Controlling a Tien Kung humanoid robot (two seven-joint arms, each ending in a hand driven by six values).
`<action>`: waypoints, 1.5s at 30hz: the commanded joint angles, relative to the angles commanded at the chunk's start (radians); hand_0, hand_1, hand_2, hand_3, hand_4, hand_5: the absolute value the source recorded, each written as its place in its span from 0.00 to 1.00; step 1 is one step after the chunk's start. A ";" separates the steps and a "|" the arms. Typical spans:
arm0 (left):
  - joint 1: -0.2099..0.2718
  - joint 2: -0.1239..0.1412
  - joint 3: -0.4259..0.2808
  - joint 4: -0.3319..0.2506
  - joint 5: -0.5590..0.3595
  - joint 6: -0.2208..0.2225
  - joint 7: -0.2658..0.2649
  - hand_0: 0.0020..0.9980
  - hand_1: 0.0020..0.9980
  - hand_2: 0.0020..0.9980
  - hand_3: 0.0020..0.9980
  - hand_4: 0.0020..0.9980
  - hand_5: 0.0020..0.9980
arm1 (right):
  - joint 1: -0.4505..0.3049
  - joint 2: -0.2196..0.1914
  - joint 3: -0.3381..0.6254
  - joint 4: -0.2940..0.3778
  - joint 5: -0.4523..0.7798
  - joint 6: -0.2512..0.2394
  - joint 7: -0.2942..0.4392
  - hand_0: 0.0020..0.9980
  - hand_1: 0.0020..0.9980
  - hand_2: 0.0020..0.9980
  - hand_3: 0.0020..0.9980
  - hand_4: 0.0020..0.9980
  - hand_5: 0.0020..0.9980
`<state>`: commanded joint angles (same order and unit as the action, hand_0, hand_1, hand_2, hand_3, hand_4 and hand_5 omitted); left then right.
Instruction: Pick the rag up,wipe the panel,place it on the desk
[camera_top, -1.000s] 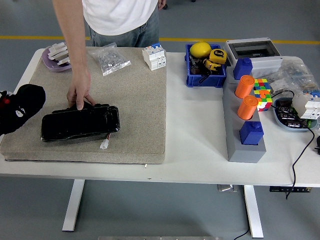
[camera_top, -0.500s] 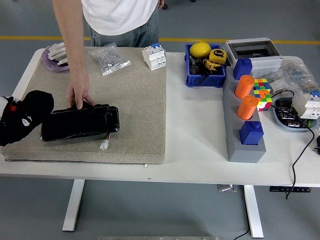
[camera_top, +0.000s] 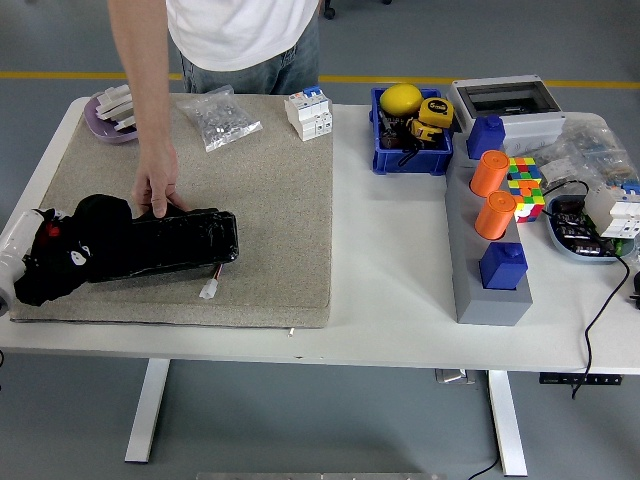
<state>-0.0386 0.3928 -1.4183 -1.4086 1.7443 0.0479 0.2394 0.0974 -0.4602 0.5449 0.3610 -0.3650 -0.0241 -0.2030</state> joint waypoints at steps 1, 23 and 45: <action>-0.003 -0.004 0.008 -0.002 -0.001 -0.001 0.000 0.22 0.11 0.48 0.50 0.10 0.00 | 0.000 0.000 0.000 0.000 0.000 0.000 0.000 0.77 0.62 0.63 0.62 1.00 0.63; -0.143 -0.028 0.250 0.000 -0.053 -0.010 -0.001 0.22 0.11 0.48 0.50 0.12 0.00 | 0.004 -0.003 -0.004 -0.001 0.000 0.004 -0.003 0.77 0.62 0.63 0.62 1.00 0.63; -0.234 -0.049 0.370 0.024 -0.061 -0.013 0.013 0.22 0.11 0.49 0.50 0.14 0.00 | 0.010 -0.005 -0.021 0.003 -0.007 0.003 -0.004 0.76 0.62 0.63 0.62 1.00 0.63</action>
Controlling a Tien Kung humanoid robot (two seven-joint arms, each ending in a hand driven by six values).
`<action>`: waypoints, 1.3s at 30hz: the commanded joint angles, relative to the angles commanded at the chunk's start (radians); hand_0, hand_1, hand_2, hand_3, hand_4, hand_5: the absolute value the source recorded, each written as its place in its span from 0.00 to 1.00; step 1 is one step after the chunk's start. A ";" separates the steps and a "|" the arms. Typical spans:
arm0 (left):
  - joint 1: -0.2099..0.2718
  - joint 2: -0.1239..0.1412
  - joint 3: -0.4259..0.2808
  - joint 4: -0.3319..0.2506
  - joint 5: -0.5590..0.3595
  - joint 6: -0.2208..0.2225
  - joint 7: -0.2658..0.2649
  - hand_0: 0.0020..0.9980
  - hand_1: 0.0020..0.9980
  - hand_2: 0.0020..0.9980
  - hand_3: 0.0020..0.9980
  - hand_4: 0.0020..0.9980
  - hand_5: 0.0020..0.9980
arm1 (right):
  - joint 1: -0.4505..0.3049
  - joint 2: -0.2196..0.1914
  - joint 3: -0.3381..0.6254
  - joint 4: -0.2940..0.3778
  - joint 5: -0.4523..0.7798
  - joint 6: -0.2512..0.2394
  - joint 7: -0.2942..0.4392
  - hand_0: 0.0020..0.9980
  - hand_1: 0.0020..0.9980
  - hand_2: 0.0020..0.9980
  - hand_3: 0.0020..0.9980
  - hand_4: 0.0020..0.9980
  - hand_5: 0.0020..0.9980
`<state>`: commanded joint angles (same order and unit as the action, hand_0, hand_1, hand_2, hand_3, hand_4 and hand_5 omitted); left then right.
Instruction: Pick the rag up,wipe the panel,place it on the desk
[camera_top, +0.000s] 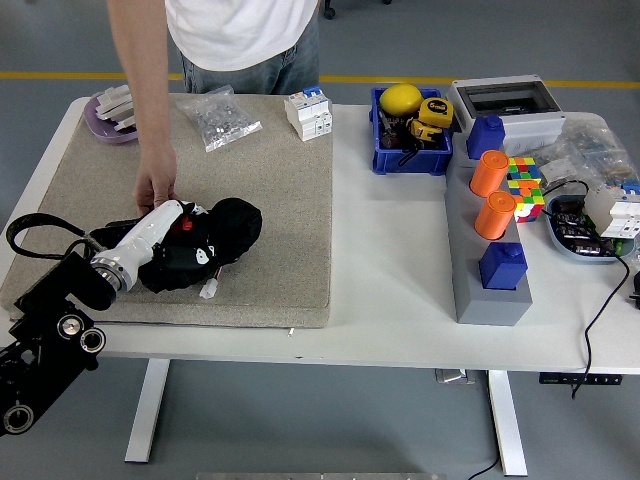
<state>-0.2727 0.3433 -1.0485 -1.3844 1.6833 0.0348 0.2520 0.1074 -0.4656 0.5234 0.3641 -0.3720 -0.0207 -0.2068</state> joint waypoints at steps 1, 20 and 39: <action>0.002 0.001 -0.004 -0.001 0.002 0.000 0.000 0.22 0.11 0.49 0.50 0.14 0.00 | 0.000 0.000 -0.001 0.000 0.000 0.000 0.000 0.76 0.62 0.63 0.62 1.00 0.63; 0.097 0.062 -0.121 0.017 0.021 -0.002 -0.006 0.21 0.11 0.48 0.50 0.14 0.00 | -0.003 -0.004 0.013 -0.003 -0.023 -0.001 -0.002 0.76 0.62 0.63 0.62 1.00 0.63; 0.173 0.121 -0.244 0.025 0.054 -0.003 -0.001 0.21 0.11 0.48 0.50 0.14 0.00 | -0.006 -0.008 0.017 -0.004 -0.031 0.002 -0.005 0.76 0.62 0.63 0.62 1.00 0.63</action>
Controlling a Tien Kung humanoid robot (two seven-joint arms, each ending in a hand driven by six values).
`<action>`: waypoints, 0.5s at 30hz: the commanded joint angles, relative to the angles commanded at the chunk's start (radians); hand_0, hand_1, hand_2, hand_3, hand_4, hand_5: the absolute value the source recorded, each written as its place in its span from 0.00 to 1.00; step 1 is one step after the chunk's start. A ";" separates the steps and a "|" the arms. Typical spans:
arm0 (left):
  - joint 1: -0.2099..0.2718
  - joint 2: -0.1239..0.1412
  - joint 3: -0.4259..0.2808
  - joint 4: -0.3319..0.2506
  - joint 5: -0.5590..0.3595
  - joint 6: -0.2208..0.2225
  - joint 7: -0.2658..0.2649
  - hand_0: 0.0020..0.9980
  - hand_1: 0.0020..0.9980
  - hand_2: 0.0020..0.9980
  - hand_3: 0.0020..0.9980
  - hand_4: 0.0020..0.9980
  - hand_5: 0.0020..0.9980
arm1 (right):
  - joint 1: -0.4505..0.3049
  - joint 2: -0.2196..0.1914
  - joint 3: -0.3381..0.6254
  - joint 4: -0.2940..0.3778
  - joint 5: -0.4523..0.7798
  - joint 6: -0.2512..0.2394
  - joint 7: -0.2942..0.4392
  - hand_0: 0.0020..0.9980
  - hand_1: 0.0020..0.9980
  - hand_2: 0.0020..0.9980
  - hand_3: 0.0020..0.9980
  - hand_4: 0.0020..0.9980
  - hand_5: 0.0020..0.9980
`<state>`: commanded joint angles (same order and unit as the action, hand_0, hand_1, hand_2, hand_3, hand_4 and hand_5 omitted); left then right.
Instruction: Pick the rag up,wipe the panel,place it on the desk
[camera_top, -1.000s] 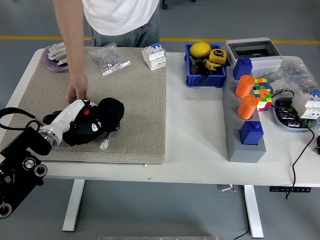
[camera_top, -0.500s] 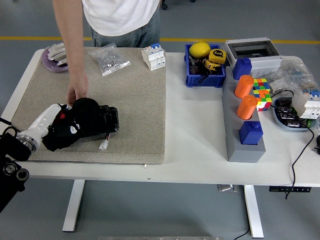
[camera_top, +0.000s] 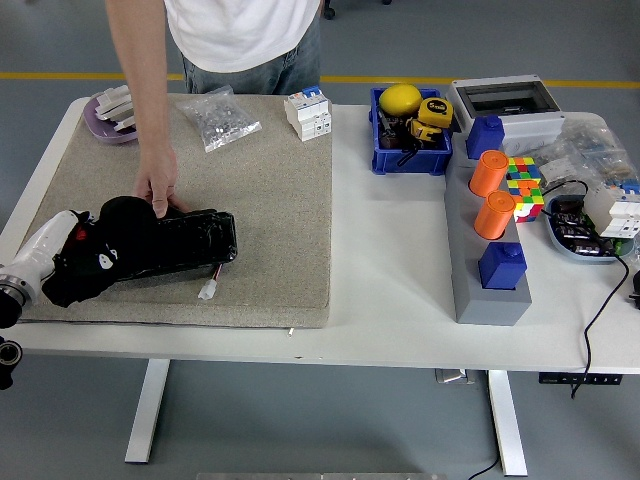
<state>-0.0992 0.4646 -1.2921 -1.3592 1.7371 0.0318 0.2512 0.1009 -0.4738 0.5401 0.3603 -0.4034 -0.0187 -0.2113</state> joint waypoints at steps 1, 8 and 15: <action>0.003 0.002 -0.004 0.000 0.002 0.000 0.000 0.21 0.11 0.48 0.50 0.14 0.00 | 0.000 0.000 0.001 0.000 0.000 0.000 0.000 0.76 0.62 0.63 0.62 1.00 0.63; 0.027 0.014 -0.048 0.004 0.007 0.002 0.000 0.21 0.11 0.48 0.50 0.15 0.00 | -0.003 -0.001 0.004 0.000 0.000 0.001 0.000 0.76 0.62 0.63 0.62 1.00 0.63; 0.035 0.021 -0.063 0.000 0.012 0.003 0.000 0.21 0.11 0.48 0.50 0.15 0.00 | -0.002 -0.001 0.006 0.002 -0.001 -0.001 -0.001 0.76 0.61 0.63 0.62 1.00 0.63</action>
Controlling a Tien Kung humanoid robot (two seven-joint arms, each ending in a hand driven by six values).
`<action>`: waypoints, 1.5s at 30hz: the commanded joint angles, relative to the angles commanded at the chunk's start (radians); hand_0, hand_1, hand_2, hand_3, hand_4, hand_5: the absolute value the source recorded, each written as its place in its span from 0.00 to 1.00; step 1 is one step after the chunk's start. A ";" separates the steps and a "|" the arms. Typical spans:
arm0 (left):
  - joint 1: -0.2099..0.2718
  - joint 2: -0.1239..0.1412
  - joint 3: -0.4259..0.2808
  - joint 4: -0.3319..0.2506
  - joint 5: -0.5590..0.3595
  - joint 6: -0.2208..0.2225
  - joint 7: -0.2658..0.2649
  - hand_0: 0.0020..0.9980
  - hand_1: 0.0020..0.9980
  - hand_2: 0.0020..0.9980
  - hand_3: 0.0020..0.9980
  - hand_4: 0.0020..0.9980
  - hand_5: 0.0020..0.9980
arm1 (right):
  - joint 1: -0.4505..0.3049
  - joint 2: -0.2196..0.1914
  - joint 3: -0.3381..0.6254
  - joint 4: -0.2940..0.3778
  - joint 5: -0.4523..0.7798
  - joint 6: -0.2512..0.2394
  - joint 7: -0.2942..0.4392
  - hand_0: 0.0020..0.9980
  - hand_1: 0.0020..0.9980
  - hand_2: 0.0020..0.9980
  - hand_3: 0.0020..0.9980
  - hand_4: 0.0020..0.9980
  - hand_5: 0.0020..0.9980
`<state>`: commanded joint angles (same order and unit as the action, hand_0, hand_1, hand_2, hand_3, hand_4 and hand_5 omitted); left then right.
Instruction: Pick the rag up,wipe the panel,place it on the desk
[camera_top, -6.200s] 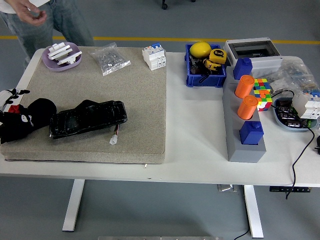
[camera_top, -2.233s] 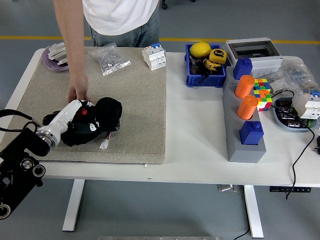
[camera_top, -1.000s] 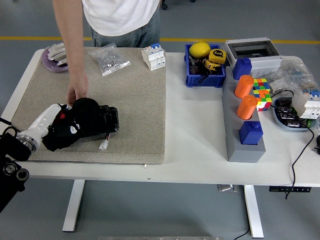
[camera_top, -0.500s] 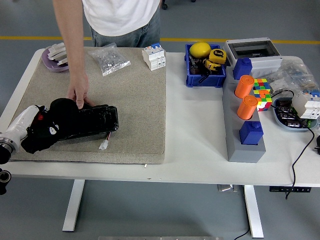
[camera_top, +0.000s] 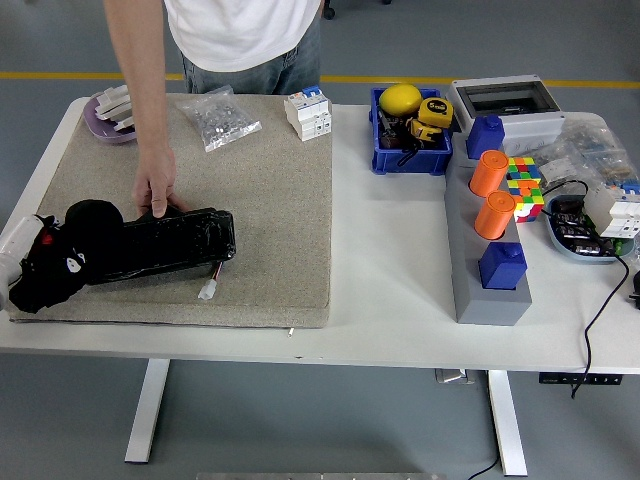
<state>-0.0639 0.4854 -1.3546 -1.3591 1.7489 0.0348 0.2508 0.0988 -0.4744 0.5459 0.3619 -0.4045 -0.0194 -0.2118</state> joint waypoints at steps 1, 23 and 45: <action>0.000 0.001 0.001 -0.001 -0.001 0.000 0.000 0.21 0.11 0.48 0.50 0.15 0.00 | 0.000 0.000 0.000 0.000 0.000 0.000 0.000 0.76 0.61 0.63 0.62 1.00 0.63; -0.131 -0.048 0.226 -0.030 -0.033 0.017 0.000 0.21 0.11 0.48 0.50 0.17 0.00 | 0.006 0.000 -0.006 0.001 0.002 0.000 0.002 0.76 0.61 0.63 0.62 1.00 0.63; -0.280 -0.122 0.429 -0.008 0.022 0.016 0.020 0.21 0.11 0.48 0.50 0.18 0.00 | 0.012 -0.006 -0.023 0.003 0.032 0.012 0.002 0.76 0.61 0.63 0.62 1.00 0.63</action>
<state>-0.3441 0.3635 -0.9253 -1.3667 1.7713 0.0505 0.2711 0.1103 -0.4799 0.5233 0.3644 -0.3721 -0.0078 -0.2097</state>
